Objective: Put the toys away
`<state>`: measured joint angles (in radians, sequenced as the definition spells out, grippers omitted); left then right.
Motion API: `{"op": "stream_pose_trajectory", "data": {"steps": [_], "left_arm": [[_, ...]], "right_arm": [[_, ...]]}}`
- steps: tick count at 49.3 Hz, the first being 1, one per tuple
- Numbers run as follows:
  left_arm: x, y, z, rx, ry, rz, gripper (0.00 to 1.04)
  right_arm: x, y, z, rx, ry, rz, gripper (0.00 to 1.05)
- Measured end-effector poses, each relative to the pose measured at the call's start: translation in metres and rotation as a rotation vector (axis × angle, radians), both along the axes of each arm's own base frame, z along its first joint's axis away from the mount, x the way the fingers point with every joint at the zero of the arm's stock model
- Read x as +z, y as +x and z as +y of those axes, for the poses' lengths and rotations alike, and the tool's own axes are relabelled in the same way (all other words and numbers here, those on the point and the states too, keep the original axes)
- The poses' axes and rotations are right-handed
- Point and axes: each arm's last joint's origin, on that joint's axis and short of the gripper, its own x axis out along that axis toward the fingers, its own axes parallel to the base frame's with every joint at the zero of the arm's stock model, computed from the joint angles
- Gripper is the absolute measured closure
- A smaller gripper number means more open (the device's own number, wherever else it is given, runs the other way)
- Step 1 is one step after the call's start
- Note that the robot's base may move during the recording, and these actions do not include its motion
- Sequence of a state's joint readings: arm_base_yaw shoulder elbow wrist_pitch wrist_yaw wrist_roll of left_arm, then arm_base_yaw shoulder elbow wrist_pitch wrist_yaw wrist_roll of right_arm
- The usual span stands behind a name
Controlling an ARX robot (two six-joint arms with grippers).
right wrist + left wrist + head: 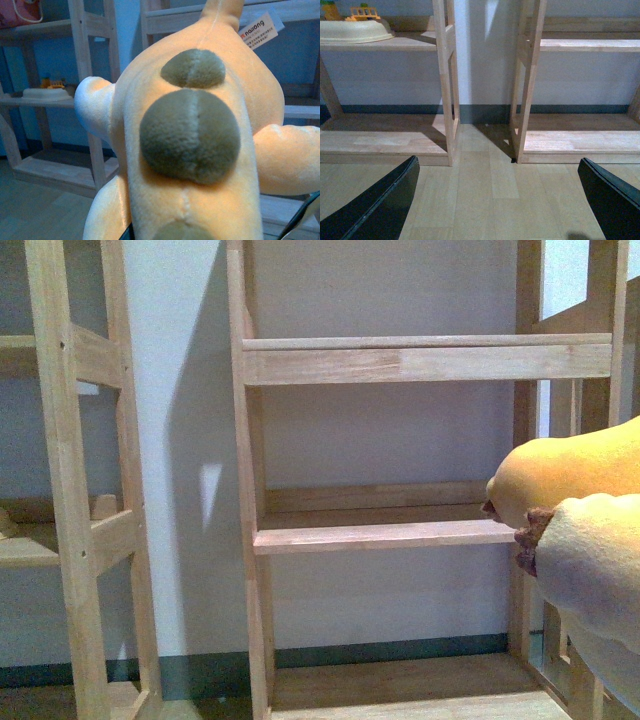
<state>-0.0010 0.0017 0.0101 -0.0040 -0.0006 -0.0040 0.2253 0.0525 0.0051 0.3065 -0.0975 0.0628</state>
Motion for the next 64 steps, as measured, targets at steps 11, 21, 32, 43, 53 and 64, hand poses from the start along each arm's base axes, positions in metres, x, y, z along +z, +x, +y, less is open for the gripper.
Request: {"op": "stream_pose_trajectory", "data": {"steps": [11, 21, 32, 43, 53, 64], "left_arm": [[0.0000, 0.0000, 0.0000, 0.000, 0.000, 0.000, 0.06], [0.0000, 0.0000, 0.0000, 0.000, 0.000, 0.000, 0.06], [0.0001, 0.0000, 0.0000, 0.000, 0.000, -0.001, 0.06], [0.0001, -0.0001, 0.0000, 0.000, 0.000, -0.001, 0.06], [0.0001, -0.0001, 0.0000, 0.000, 0.000, -0.001, 0.06], [0.0001, -0.0001, 0.0000, 0.000, 0.000, -0.001, 0.06]], "right_arm": [[0.0000, 0.0000, 0.0000, 0.001, 0.000, 0.000, 0.98], [0.0000, 0.0000, 0.0000, 0.000, 0.000, 0.000, 0.98], [0.0000, 0.0000, 0.0000, 0.000, 0.000, 0.000, 0.98], [0.0000, 0.0000, 0.0000, 0.000, 0.000, 0.000, 0.98], [0.0000, 0.0000, 0.0000, 0.000, 0.000, 0.000, 0.98], [0.0000, 0.0000, 0.0000, 0.000, 0.000, 0.000, 0.98]]}}
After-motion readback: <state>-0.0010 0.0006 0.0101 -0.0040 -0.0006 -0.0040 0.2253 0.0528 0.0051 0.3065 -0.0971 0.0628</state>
